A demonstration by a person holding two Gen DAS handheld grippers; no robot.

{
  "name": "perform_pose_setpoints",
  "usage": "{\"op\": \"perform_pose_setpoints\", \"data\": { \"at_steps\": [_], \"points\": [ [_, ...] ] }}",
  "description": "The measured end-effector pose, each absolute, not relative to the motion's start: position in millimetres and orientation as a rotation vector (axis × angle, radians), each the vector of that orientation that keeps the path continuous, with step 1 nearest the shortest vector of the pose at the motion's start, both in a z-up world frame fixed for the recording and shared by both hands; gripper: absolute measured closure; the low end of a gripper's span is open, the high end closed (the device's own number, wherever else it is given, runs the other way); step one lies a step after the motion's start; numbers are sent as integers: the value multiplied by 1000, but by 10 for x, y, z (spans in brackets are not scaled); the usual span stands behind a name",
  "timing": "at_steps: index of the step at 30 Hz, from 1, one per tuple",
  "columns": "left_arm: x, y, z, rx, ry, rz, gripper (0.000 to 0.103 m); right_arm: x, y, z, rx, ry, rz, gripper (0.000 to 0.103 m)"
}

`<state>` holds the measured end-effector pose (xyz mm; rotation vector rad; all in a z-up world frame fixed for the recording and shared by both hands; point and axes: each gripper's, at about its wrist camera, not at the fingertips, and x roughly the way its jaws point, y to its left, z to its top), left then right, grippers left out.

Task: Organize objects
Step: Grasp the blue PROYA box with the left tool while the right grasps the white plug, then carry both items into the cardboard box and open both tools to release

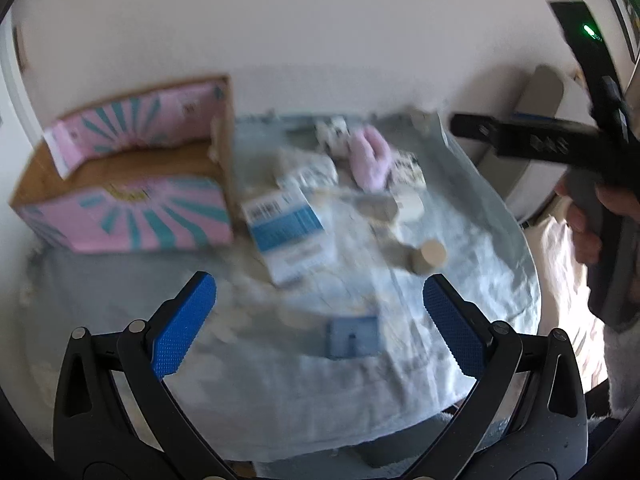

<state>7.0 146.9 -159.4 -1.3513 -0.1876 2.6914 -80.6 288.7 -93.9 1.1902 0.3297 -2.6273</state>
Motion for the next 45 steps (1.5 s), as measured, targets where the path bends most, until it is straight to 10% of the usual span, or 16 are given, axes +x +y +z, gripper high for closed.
{"op": "perform_pose_setpoints", "data": {
  "at_steps": [18,37,45],
  "points": [
    [121,1803,-2339,-1436,-238,2663,28,-1004,2788,-1900,1333,334,-2445,11],
    [116,1819,-2443,-1469,-212,2682,67,-1010,2671,-2271,1405,378,-2404,63],
    [96,1797,-2412,-1447,-228,2675,68,-917,2719,-2286,1395,363,-2422,65]
  ]
}}
